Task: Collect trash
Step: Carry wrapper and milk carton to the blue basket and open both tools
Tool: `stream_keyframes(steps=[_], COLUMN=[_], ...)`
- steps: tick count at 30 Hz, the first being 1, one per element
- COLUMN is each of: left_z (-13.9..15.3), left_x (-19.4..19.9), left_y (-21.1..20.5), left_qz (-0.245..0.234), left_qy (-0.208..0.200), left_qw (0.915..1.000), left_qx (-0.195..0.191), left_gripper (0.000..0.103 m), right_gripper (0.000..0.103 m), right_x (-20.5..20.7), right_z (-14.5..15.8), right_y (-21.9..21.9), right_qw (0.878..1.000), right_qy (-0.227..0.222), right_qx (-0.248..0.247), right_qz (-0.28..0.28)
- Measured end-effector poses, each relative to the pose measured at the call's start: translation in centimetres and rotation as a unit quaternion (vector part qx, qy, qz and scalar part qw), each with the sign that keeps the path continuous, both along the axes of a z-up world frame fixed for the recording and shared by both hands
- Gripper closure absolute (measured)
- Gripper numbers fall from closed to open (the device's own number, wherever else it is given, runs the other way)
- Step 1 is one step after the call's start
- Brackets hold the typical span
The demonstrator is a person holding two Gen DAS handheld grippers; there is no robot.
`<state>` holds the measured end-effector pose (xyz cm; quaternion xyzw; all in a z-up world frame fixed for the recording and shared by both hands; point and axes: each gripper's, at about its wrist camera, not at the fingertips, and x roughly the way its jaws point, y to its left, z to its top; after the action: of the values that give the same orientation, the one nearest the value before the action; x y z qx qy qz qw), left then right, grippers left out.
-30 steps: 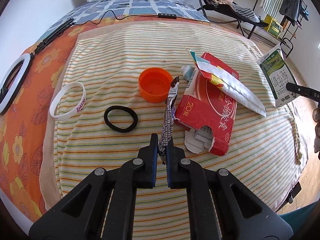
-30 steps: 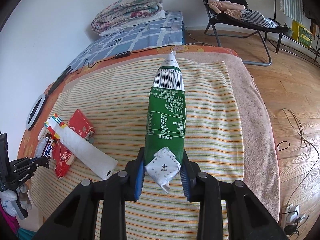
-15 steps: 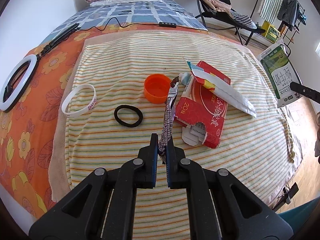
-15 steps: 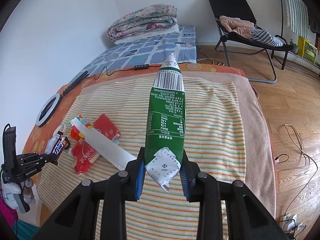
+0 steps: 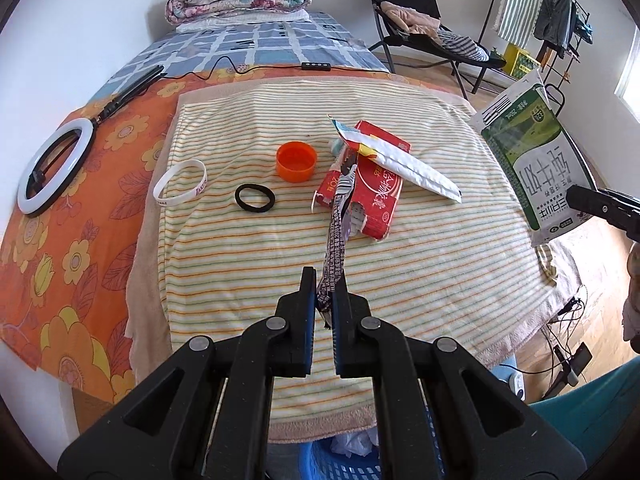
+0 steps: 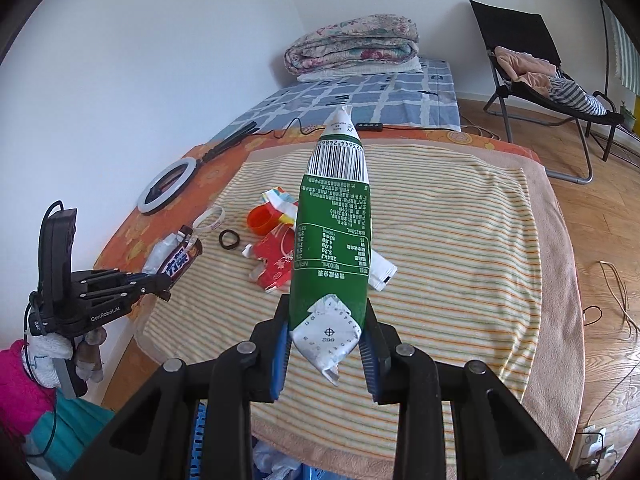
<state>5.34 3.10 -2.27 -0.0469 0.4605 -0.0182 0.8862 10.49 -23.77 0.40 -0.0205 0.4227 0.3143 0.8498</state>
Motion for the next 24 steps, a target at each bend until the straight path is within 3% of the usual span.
stream_keyframes(steps=[12, 24], left_z=[-0.9, -4.5], left_x=[-8.0, -12.6], left_y=[-2.1, -3.7], left_qz=[-0.017, -0.031], left_qy=[0.012, 0.049], left_qw=[0.9998, 0.9983], left_qx=[-0.003, -0.004], left_gripper=[0.098, 0.098], right_gripper=[0.073, 0.072], right_x=[-10.0, -16.0], right_z=[-1.6, -5.2], right_y=[1.4, 1.1], right_qw=[0.998, 0.993], right_qy=[0.030, 0.074], right_qx=[-0.006, -0.020], right_qz=[0.061, 0.087])
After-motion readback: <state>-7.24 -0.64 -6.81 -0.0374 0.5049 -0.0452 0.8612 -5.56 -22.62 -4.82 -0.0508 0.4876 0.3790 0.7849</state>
